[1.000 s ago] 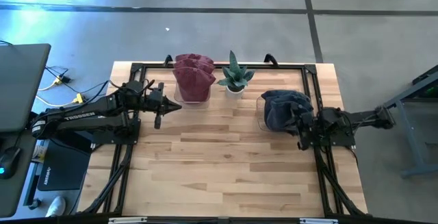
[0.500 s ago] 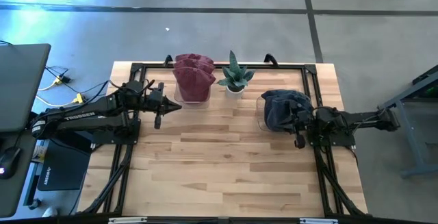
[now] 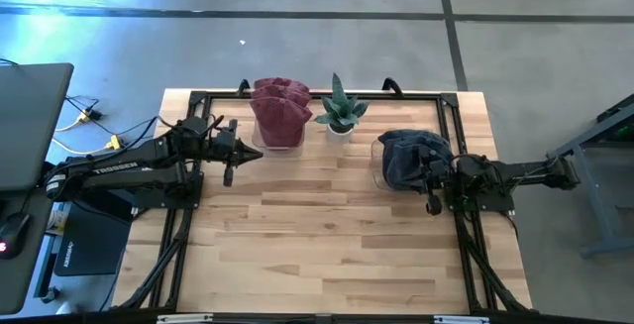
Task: Pick & Place hat
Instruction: Return to home position
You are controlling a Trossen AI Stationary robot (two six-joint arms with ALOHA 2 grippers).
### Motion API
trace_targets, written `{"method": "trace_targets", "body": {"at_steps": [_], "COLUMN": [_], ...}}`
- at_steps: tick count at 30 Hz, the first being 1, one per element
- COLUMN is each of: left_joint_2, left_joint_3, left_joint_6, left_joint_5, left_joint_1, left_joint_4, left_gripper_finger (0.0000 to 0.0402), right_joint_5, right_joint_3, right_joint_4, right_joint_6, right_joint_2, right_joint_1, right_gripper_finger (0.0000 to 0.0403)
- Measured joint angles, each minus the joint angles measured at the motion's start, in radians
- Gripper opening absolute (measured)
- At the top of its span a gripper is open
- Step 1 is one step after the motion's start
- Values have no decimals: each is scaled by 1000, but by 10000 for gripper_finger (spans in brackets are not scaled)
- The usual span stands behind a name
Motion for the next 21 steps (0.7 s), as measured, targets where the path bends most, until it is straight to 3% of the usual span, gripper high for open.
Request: {"method": "trace_targets", "body": {"at_steps": [7,21], "left_joint_2": [0,0], "left_joint_3": [0,0], "left_joint_6": [-2,-2], "left_joint_5": [0,27], "left_joint_1": [0,0], "left_joint_4": [0,-5], "left_gripper_finger": [0,0], "right_joint_5": [-26,20], "right_joint_3": [-1,-1], "right_joint_4": [3,2], "right_joint_6": [22,54], "right_joint_2": [-2,-2], "right_joint_1": [0,-8], "right_gripper_finger": [0,0]}}
